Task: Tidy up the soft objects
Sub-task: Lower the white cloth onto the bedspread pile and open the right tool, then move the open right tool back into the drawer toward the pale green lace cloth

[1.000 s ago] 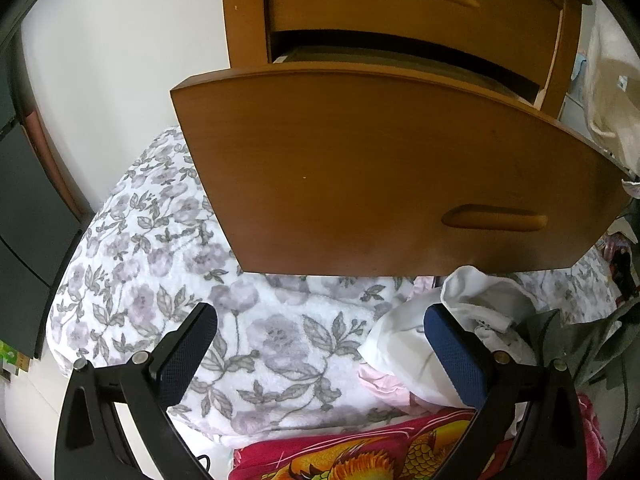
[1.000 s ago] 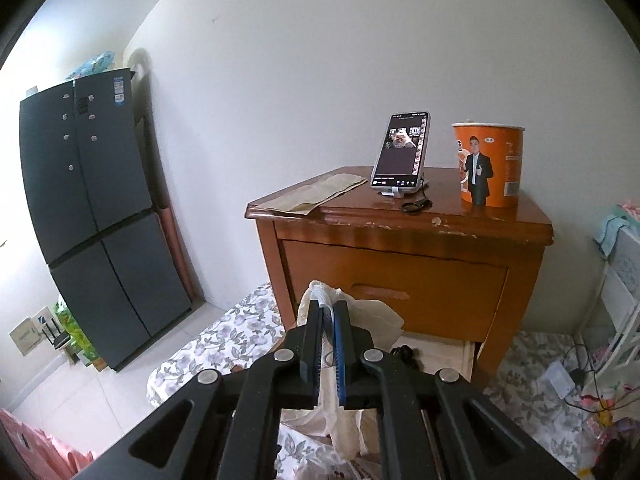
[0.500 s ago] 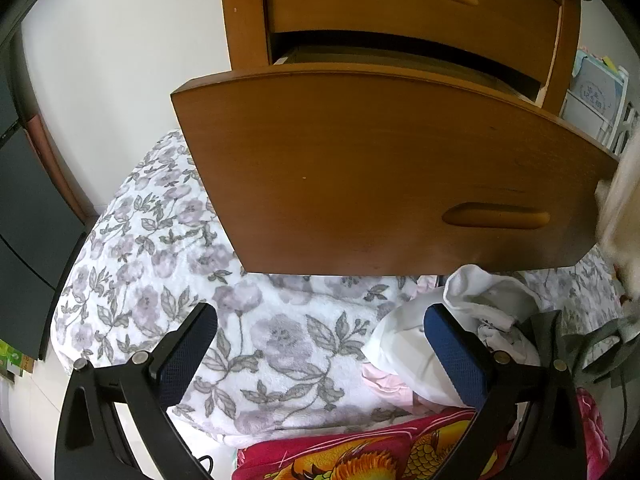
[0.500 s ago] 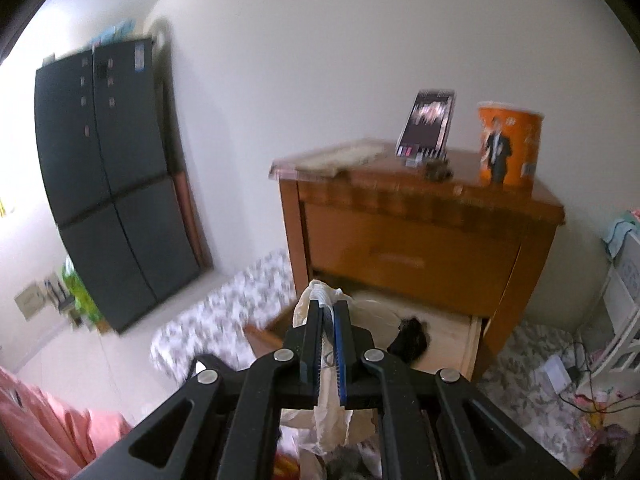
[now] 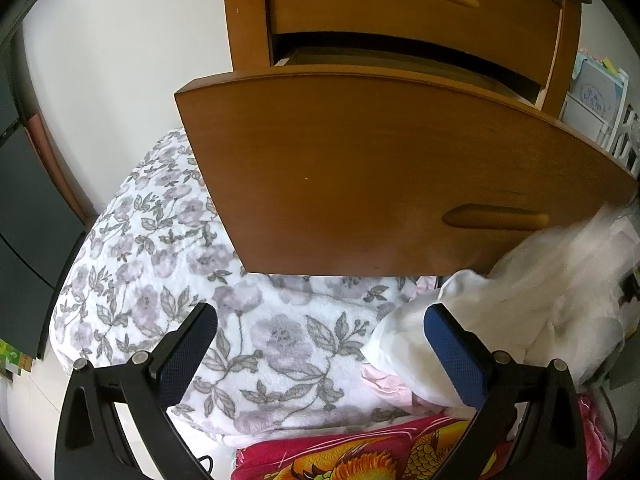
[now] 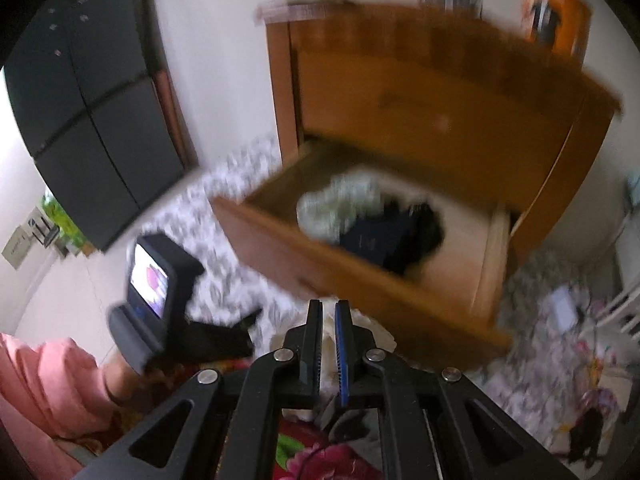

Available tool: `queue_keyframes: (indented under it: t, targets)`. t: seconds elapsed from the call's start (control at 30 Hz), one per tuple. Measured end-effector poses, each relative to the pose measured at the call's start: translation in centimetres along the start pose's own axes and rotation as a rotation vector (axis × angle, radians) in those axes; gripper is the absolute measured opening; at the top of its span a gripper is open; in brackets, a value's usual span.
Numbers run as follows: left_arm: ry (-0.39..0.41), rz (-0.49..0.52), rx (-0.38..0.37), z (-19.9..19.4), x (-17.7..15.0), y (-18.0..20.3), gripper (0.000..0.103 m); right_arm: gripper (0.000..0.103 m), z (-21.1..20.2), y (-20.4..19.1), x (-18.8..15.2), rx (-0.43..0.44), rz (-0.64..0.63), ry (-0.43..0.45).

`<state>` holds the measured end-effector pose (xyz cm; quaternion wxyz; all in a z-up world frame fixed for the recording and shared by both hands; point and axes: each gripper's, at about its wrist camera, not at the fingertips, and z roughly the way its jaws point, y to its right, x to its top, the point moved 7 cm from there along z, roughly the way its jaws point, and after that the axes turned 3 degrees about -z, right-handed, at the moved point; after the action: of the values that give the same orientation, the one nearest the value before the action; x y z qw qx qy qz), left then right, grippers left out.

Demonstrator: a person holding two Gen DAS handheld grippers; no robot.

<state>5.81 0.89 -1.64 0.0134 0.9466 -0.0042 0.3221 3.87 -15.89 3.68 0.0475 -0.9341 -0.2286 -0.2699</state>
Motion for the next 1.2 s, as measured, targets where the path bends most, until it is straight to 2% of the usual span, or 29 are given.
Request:
queue_keyframes:
  t: [0.2, 0.3, 0.47, 0.5, 0.57, 0.63, 0.77, 1.0, 1.2]
  targets:
    - [-0.003, -0.007, -0.005, 0.0, 0.1, 0.0, 0.103, 0.008, 6.6, 0.8, -4.1, -0.009, 0.039, -0.194]
    - [-0.007, -0.009, -0.006, 0.0, 0.1, 0.1, 0.103, 0.008, 7.6, 0.8, -4.9, 0.010, 0.055, -0.216]
    - [-0.010, -0.010, -0.005, 0.1, 0.1, 0.1, 0.103, 0.008, 7.4, 1.6, -4.2, -0.009, 0.079, -0.191]
    - [-0.010, -0.009, -0.005, 0.1, 0.1, 0.1, 0.103, 0.011, 7.3, 1.8, -4.0, -0.012, 0.088, -0.182]
    - [-0.011, -0.009, -0.005, 0.1, 0.1, 0.1, 0.103, 0.025, 7.3, 1.9, -3.4, -0.012, 0.109, -0.174]
    - [-0.012, -0.009, -0.007, 0.1, 0.1, 0.1, 0.103, 0.056, 7.4, 2.0, -3.1, -0.021, 0.119, -0.168]
    - [-0.014, -0.016, -0.017, 0.1, 0.1, 0.0, 0.103, 0.060, 7.3, 1.8, -2.6, -0.027, 0.107, -0.157]
    - [-0.014, -0.017, -0.016, 0.2, 0.2, -0.1, 0.103, 0.088, 6.7, 1.8, -1.6, -0.037, 0.105, -0.119]
    - [-0.014, -0.018, -0.018, 0.2, 0.1, -0.1, 0.103, 0.103, 6.2, 2.5, -0.9, -0.043, 0.129, -0.083]
